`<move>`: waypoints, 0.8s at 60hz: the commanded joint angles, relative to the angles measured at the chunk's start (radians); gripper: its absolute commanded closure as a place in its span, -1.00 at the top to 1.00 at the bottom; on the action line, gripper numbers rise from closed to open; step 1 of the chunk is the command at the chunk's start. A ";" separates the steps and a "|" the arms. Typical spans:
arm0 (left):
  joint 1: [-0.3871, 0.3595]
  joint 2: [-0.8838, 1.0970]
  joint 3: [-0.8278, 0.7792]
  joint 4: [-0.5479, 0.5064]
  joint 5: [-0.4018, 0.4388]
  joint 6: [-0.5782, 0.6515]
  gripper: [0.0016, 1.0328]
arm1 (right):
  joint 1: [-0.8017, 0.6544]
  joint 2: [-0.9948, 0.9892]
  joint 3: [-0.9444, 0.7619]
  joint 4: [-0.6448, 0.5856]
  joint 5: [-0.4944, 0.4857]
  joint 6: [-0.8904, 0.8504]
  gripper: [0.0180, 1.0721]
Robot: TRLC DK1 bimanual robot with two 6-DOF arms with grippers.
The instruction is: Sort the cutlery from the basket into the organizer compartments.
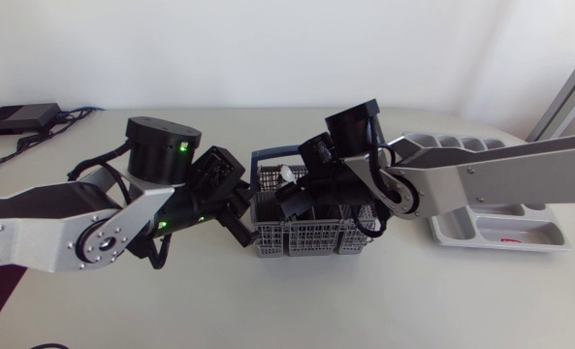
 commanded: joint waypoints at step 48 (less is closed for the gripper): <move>0.011 -0.002 -0.040 0.030 0.013 -0.016 -0.60 | 0.033 -0.068 -0.051 -0.061 -0.088 -0.021 -0.13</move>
